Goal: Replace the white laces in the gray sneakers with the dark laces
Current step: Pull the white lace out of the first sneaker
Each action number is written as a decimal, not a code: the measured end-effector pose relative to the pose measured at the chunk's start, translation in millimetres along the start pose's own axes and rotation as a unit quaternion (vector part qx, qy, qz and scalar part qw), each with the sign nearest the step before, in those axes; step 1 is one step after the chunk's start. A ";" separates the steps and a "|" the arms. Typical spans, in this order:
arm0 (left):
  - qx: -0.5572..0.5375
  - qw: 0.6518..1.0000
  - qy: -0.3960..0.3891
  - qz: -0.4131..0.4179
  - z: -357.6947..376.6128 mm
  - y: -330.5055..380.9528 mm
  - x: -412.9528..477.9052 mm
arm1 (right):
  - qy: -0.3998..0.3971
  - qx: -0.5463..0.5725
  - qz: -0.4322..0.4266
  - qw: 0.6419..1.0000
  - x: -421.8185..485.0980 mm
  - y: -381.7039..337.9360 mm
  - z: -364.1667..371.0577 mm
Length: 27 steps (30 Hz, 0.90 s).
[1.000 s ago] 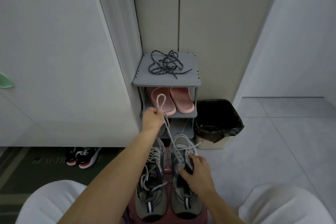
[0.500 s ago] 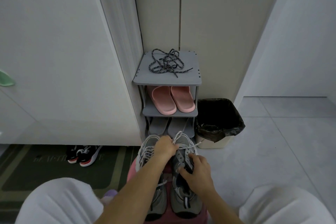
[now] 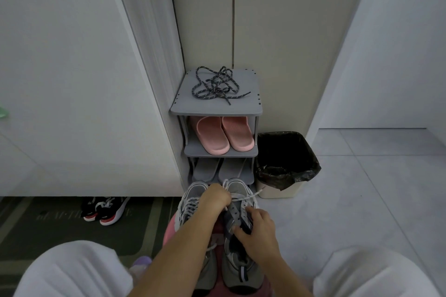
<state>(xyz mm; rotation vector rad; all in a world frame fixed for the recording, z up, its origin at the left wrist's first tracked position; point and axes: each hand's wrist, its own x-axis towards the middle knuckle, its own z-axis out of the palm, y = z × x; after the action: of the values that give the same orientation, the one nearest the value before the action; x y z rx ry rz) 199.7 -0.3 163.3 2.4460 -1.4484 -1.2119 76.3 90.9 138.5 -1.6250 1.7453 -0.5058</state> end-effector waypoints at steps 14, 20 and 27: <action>-0.074 0.990 0.070 0.099 6.3 -16.5 -1.8 | -0.004 -0.001 0.001 1.000 -0.4 -1.0 -0.4; -0.067 0.989 0.034 0.126 6.1 -15.9 2.0 | -0.005 -0.003 0.003 1.000 0.0 -0.7 -0.6; -0.022 0.989 -0.005 0.149 3.9 -12.5 5.3 | -0.006 -0.004 0.005 1.000 0.0 -2.0 -1.2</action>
<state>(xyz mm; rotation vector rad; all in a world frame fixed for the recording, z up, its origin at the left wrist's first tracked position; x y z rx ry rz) 207.6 3.9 152.3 2.0992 -1.6937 -1.1770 76.9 90.4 140.8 -1.6220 1.7474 -0.4840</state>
